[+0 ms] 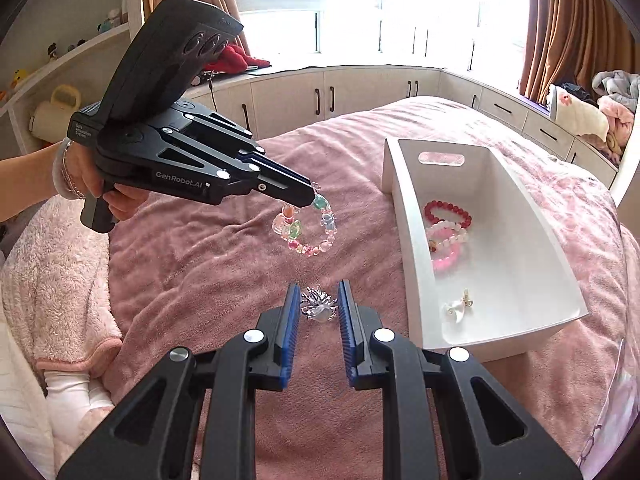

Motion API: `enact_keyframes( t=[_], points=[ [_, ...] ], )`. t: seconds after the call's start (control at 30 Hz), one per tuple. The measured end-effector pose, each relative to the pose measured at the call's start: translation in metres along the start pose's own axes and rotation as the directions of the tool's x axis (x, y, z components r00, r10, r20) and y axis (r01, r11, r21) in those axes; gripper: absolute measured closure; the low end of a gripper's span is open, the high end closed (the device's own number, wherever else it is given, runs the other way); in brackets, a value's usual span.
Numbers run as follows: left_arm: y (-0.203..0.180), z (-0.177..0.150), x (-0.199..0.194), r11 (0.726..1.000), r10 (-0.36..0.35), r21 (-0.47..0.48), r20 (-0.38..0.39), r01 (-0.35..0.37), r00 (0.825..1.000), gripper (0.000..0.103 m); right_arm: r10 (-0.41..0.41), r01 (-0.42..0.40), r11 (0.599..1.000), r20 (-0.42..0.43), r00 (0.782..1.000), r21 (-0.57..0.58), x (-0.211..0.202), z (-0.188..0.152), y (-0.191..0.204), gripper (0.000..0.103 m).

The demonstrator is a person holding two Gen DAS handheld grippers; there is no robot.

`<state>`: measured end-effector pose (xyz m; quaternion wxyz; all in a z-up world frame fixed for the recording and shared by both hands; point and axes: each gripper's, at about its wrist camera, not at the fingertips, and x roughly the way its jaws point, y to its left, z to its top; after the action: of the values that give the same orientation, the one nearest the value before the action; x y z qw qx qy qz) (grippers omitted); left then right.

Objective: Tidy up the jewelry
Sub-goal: 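Carry the colorful bracelet over the white box and open left tool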

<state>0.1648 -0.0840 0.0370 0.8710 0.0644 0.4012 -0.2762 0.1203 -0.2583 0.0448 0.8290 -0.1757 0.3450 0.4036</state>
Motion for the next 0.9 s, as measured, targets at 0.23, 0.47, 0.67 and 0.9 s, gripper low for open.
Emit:
enact_keyframes(
  t=[0.23,0.47,0.67,0.9],
  points=[
    [-0.020,0.031,-0.030,1.000,0.006,0.006,0.078,-0.006,0.997,0.089,-0.057,0.059,0.998,0.098,0.994,-0.008,-0.033,0.024,-0.002,0.083],
    [-0.040,0.072,-0.044,0.999,0.029,0.032,0.126,-0.033,0.992,0.089,-0.120,0.120,0.993,0.162,0.980,0.009,-0.055,0.045,-0.015,0.083],
    [-0.050,0.115,-0.051,0.997,0.042,0.051,0.175,-0.052,0.984,0.089,-0.174,0.164,0.984,0.194,0.965,0.069,-0.069,0.058,-0.045,0.083],
    [-0.043,0.144,-0.016,0.998,0.061,0.011,0.149,-0.063,0.987,0.089,-0.211,0.189,0.972,0.163,0.964,0.138,-0.060,0.061,-0.084,0.083]
  ],
)
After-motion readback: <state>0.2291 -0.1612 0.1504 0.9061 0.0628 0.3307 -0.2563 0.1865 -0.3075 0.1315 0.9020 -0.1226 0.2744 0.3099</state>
